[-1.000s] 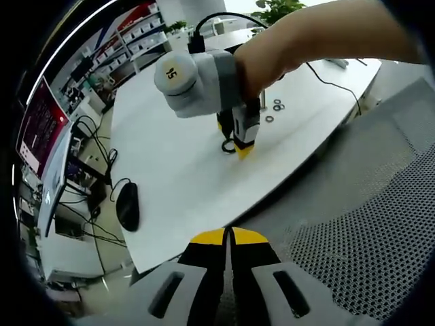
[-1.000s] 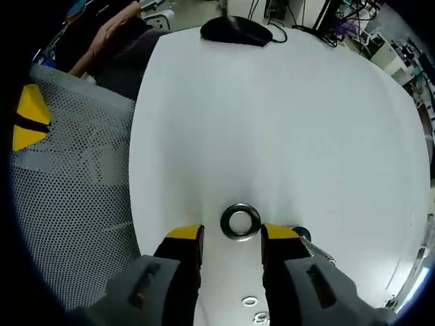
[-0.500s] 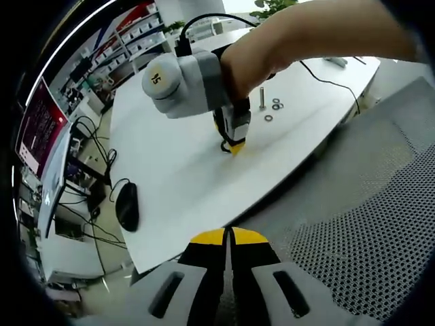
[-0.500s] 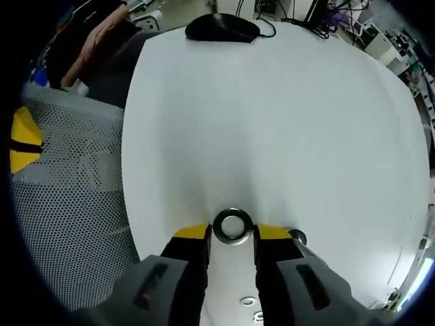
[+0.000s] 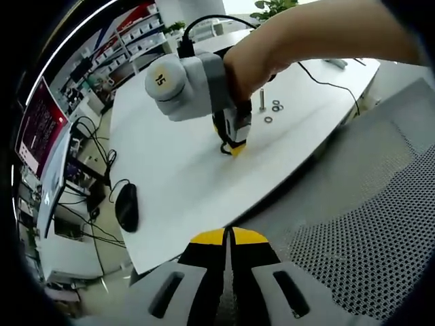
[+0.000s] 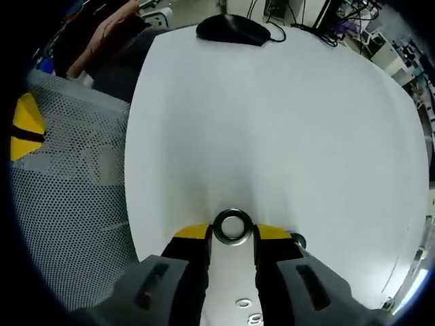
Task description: Place the washer onto the threaded stud by aligning its center hole with the stud, sliding it down to the base, and recovering from edge contact or off-axis alignment until the washer reaches the visible bottom stop.
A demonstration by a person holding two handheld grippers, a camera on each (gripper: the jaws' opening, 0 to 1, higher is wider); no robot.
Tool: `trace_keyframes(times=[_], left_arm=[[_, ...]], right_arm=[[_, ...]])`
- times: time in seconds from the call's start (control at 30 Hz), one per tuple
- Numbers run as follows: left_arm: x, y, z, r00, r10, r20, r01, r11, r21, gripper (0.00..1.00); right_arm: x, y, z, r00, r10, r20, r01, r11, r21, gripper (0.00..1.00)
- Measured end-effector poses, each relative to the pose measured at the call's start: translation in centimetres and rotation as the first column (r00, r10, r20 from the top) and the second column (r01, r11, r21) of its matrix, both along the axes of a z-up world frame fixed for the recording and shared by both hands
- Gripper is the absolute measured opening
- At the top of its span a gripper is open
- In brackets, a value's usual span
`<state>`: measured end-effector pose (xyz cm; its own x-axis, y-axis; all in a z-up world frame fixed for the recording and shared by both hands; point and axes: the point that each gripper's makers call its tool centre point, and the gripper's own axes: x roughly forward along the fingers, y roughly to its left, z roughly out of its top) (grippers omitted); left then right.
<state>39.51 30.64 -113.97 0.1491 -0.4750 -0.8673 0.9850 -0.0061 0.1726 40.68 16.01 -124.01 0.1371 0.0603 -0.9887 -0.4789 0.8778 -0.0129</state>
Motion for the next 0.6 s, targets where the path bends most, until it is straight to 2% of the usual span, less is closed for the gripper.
trace_keyframes(times=[0.4,0.6], left_arm=[[-0.11,-0.11,0.06,1.000,-0.008,0.000,0.008,1.000,-0.005,0.00],[-0.10,-0.14,0.02,1.000,-0.009,0.000,0.009,1.000,-0.004,0.00]], right_arm=[[0.13,-0.10,-0.10,1.000,0.031,0.005,-0.031,1.000,0.003,0.27],[0.22,-0.11,-0.12,1.000,0.015,0.012,-0.015,1.000,0.002,0.27]])
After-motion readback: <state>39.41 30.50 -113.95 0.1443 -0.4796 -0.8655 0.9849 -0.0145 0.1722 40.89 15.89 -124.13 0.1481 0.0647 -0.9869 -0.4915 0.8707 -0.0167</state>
